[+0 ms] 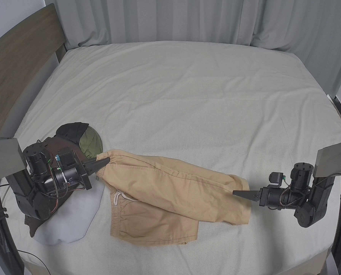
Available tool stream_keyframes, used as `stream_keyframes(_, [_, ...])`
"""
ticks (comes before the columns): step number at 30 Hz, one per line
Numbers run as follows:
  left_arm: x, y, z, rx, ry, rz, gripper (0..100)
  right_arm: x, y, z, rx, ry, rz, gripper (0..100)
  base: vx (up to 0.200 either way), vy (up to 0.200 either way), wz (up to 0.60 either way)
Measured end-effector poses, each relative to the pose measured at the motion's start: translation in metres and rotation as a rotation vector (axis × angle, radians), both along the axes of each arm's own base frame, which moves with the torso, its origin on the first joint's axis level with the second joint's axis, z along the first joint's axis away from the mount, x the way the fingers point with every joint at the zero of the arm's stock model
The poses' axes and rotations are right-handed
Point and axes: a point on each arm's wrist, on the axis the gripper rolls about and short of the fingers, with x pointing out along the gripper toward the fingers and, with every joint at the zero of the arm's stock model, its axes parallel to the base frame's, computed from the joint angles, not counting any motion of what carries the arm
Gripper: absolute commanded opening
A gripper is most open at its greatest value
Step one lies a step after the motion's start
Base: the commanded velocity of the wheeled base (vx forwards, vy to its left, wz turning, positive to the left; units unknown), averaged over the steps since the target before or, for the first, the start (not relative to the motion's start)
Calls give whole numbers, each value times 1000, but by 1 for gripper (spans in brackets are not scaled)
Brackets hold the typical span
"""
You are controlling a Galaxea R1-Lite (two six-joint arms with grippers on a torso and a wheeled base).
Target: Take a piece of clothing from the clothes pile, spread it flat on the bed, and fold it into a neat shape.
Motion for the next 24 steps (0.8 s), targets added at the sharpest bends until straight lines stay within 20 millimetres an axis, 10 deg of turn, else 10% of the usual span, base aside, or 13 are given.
stream_keyframes(24, [0, -3, 2, 0, -5, -8, 0, -2, 37, 39, 64, -42, -5, 100, 0, 0, 0])
